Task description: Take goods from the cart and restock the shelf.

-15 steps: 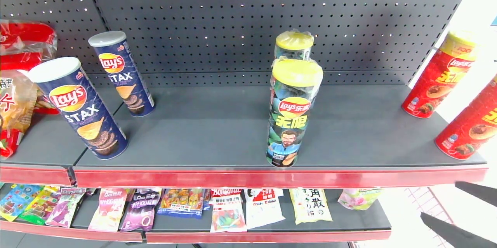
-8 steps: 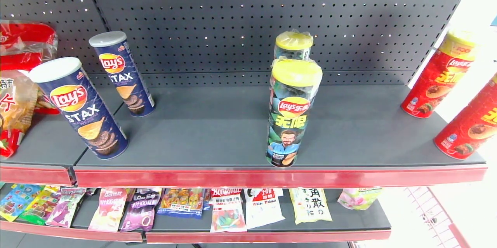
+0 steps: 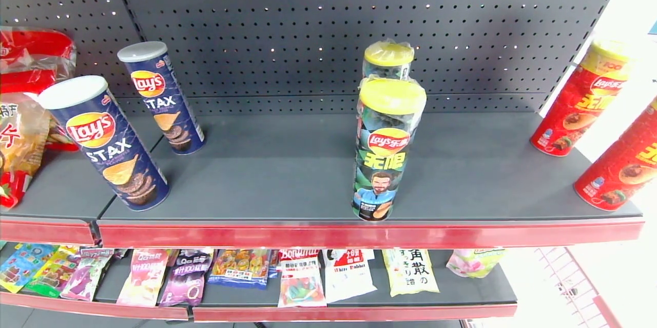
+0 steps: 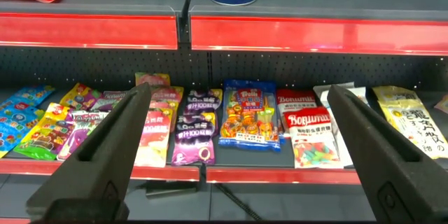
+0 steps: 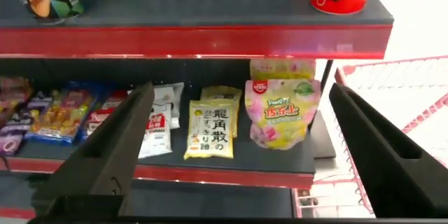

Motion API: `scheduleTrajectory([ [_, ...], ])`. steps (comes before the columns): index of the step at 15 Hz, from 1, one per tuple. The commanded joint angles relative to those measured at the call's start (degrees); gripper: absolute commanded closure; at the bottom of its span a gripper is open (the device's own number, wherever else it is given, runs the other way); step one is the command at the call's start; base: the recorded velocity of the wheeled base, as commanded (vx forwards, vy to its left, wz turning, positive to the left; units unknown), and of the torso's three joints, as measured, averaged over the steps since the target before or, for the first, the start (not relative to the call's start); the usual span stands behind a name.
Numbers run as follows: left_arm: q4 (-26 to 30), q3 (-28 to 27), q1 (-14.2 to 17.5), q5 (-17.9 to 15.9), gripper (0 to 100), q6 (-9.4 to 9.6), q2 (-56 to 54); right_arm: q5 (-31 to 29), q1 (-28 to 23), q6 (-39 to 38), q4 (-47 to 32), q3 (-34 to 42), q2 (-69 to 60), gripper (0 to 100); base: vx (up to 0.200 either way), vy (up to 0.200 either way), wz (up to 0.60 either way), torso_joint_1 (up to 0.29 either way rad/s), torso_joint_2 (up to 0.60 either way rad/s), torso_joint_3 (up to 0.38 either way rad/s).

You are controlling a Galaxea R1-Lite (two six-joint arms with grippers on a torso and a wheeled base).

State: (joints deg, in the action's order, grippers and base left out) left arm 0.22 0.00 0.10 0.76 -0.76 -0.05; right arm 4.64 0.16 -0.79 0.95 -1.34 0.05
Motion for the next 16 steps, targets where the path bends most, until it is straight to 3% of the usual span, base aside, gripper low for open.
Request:
scheduleTrajectory([
  [1,-0.04,0.0,-0.01,-0.05,0,-0.04,0.05,-1.3,0.02,3.17,0.46,0.29,-0.05,0,0.0,0.0,0.0,0.0,0.0,0.0],
  [4,-0.04,0.0,-0.01,0.04,0,-0.04,0.05,-1.83,0.02,4.66,0.37,0.37,-0.05,0,0.0,0.0,0.0,0.0,0.0,0.0],
  [5,0.04,-0.09,-0.01,0.04,0,-0.04,0.05,-4.91,-0.07,-2.37,-0.78,1.34,-0.05,0,0.0,0.0,0.0,0.0,0.0,0.0],
  [8,0.04,0.0,-0.01,0.04,0,-0.04,0.05,-4.64,0.02,2.02,-0.95,1.34,-0.05,0,0.0,0.0,0.0,0.0,0.0,0.0],
  [16,-0.04,-0.09,-0.01,-0.05,0,-0.04,0.05,-5.0,-0.07,0.97,-1.04,1.34,-0.05,0,0.0,0.0,0.0,0.0,0.0,0.0],
])
